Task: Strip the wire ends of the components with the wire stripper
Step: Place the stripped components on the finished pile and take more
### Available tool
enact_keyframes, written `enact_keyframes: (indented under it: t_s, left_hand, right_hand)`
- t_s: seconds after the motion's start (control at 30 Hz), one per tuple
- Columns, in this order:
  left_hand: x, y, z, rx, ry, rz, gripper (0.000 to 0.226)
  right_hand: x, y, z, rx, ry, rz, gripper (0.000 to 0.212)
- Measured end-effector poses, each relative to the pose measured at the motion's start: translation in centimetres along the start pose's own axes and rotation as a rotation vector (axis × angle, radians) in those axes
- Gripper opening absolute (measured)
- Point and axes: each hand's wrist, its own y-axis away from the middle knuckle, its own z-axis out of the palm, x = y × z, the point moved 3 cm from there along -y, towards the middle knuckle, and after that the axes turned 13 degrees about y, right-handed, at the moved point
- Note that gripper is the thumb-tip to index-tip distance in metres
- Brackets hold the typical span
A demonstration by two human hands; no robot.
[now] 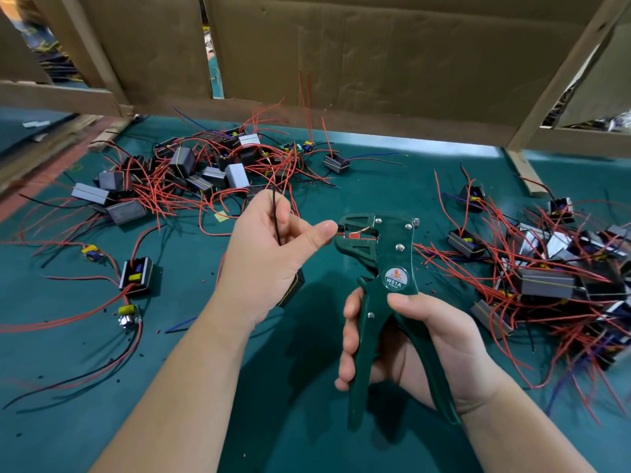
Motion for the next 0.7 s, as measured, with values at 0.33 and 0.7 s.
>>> enact_keyframes:
  t_s: [0.33,0.7]
  left_hand:
    - [0.09,-0.05,0.05,0.006,-0.11,0.022,0.044]
    - [-0.23,-0.07,-0.42,-0.025,-0.206,0.036,0.047]
  right_hand:
    - [0.33,-0.03,-0.15,0.013,0.022,0.02,0.044]
    - [0.6,0.12,-0.26,0.11,0.106,0.034,0.051]
